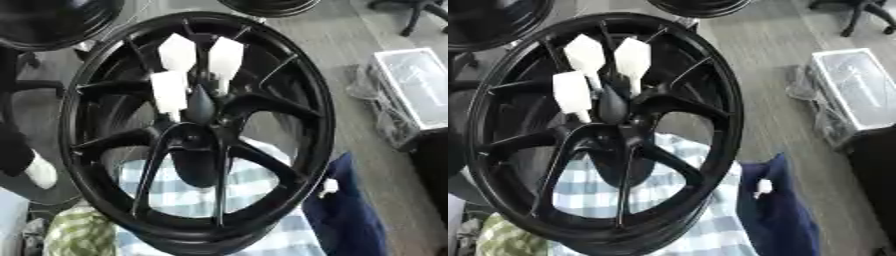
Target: Pull the pin out of the wheel hub.
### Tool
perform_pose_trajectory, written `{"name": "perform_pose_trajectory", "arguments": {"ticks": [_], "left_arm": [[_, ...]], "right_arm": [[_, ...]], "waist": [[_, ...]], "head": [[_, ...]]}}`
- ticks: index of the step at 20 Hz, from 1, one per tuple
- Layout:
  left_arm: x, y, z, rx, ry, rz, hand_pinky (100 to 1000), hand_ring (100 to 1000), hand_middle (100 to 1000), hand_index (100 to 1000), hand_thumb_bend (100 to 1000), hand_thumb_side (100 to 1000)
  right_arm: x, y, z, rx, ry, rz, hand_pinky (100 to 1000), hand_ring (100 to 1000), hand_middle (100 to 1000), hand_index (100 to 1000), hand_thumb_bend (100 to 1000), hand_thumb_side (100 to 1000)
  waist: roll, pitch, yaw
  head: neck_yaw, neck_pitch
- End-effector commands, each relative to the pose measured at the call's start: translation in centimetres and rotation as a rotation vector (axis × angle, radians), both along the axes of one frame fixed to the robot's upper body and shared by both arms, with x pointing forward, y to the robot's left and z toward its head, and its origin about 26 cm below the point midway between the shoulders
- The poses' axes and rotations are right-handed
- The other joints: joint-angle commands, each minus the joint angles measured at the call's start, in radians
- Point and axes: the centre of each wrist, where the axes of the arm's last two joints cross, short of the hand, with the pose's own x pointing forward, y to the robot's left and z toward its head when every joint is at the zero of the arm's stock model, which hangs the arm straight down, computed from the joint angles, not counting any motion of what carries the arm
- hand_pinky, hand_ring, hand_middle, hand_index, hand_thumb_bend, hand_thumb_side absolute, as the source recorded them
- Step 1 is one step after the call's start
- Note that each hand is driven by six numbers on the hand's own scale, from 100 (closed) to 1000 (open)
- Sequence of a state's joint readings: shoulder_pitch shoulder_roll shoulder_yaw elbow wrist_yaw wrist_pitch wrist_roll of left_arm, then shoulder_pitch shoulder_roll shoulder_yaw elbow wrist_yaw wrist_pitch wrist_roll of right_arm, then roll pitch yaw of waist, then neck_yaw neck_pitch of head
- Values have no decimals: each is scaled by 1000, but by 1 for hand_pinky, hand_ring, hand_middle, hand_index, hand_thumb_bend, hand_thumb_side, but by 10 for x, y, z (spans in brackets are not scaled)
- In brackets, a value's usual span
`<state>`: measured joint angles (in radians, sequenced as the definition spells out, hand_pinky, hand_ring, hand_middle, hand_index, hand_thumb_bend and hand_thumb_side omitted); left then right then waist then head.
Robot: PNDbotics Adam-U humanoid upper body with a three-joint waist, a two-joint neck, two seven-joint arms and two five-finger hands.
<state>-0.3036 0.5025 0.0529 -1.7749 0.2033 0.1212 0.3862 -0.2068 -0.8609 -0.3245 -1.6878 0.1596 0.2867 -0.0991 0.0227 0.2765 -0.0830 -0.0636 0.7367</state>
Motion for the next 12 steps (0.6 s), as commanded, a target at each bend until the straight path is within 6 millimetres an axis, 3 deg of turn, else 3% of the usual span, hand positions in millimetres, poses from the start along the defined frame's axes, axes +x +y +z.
{"name": "perform_pose_trajectory", "arguments": {"ticks": [1,5,6,7,12], "left_arm": [[-2,5,12,26,-32,7,876,772,828,787,1000,551],[-1,2,13,20,-36,-4,876,771,828,787,1000,552],[-1,2,14,19,-39,-7,875,770,828,787,1000,559],[-1,1,14,18,-42,-9,875,769,827,787,1000,554],[-1,-1,16,15,-53,-12,872,764,825,787,1000,553]], "right_arm": [[3,15,17,94,-143,58,810,777,733,806,186,413],[18,42,20,258,-263,177,811,775,729,803,168,428],[22,49,20,300,-284,204,810,775,729,804,239,371],[27,56,19,335,-298,224,810,775,728,806,217,403],[44,83,12,440,-317,303,810,770,722,803,275,352]], "waist": [[-1,-22,3],[0,-24,10],[1,-25,13],[2,-26,15],[3,-27,23]], "head": [[-7,-5],[-15,-4],[-16,-4],[-17,-4],[-18,-3]]}}
